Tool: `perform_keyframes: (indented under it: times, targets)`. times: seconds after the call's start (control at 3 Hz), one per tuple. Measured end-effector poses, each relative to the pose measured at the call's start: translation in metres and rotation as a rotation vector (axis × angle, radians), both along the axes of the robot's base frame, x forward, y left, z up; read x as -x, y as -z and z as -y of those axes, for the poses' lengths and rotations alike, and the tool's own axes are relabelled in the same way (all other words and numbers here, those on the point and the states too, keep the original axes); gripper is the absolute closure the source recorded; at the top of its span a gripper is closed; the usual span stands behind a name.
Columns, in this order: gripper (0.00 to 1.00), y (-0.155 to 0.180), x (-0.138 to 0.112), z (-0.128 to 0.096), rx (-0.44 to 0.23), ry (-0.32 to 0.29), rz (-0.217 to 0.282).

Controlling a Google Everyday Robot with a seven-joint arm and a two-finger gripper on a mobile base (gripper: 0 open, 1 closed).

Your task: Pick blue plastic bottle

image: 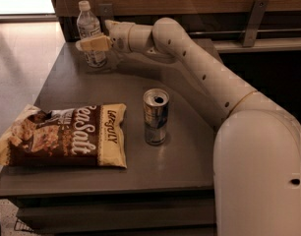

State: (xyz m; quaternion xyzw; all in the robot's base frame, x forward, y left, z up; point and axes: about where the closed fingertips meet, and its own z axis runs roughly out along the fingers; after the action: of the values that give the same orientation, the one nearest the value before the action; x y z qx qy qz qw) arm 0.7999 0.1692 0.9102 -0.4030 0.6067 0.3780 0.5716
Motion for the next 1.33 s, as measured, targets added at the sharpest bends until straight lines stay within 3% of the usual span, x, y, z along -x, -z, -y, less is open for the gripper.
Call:
perform_keyframes:
  times: [0.33,1.0,1.33]
  targets:
    - [0.46,0.0006,0.0013,-0.0044,0.0,-0.006,-0.001]
    - [0.92,0.0013,0.003,-0.0101,-0.001,-0.014,-0.003]
    - [1.0,0.001,0.0044,-0.0135,-0.004,-0.022,-0.006]
